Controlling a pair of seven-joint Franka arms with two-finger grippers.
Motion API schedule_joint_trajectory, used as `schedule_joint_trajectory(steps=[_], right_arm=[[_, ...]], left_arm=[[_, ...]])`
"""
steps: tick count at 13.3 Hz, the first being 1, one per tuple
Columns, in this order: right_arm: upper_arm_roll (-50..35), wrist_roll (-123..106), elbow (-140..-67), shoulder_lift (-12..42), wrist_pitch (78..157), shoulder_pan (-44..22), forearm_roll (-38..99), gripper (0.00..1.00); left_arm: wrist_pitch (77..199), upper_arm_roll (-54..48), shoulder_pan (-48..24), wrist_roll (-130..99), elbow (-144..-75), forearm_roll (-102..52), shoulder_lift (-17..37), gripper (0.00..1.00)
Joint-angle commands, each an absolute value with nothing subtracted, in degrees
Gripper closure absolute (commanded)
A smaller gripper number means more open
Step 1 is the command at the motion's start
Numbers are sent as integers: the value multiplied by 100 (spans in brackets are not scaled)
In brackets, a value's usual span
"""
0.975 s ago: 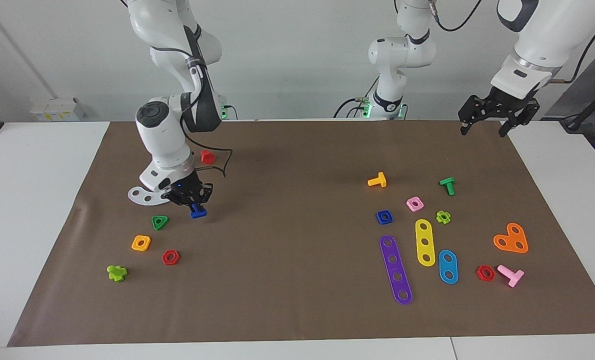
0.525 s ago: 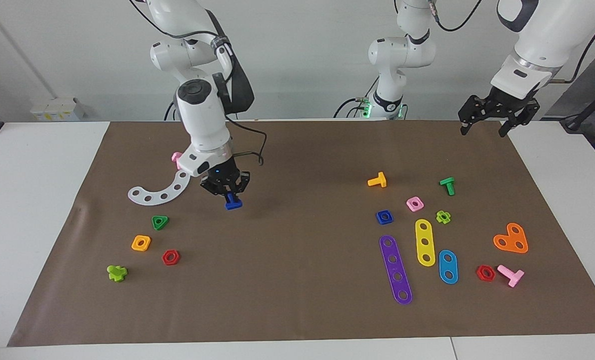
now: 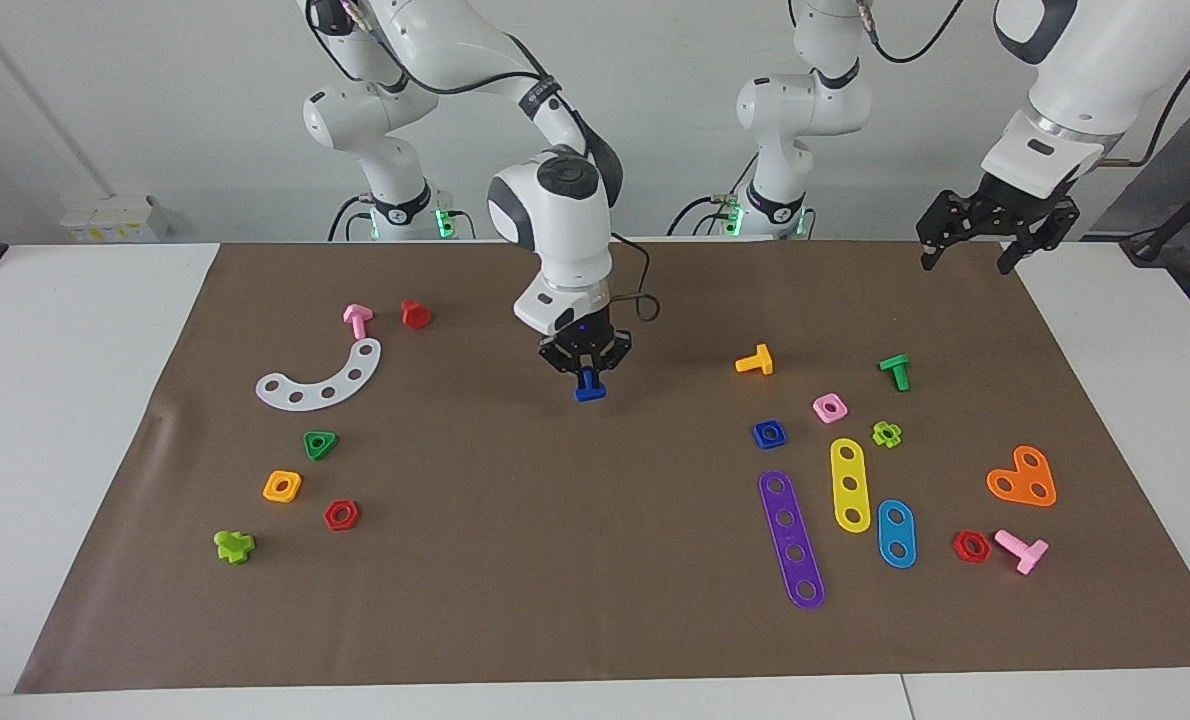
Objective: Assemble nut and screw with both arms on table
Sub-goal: 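Carry the blue screw with the right gripper to the table center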
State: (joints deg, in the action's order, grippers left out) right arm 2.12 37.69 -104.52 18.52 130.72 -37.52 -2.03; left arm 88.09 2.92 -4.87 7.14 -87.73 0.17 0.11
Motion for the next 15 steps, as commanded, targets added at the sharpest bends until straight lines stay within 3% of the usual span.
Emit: schedule_joint_trajectory(steps=[1,10,11,12,13,15], right_arm=[[237,4470,-10327,2240,13122,-3989,-745,100],[220,4834,-10564,2417,13535,-4052,-914,100],[220,4843,-10564,2417,13535,-4052,-914,85],[220,4869,-10556,2408,13526,-4052,-914,30],[220,4921,-10530,2391,13526,-4052,-914,0],[220,4896,-10529,2242,13500,-3973,-905,0]], left_arm=[[8798,255,-404,756,-8956,-35,-158,0],[8798,255,-404,756,-8956,-35,-158,0],[8798,255,-404,756,-8956,-35,-158,0],[8798,255,-404,756,-8956,-35,-158,0],[8798,255,-404,756,-8956,-35,-158,0],[8798,255,-404,756,-8947,-35,-158,0]])
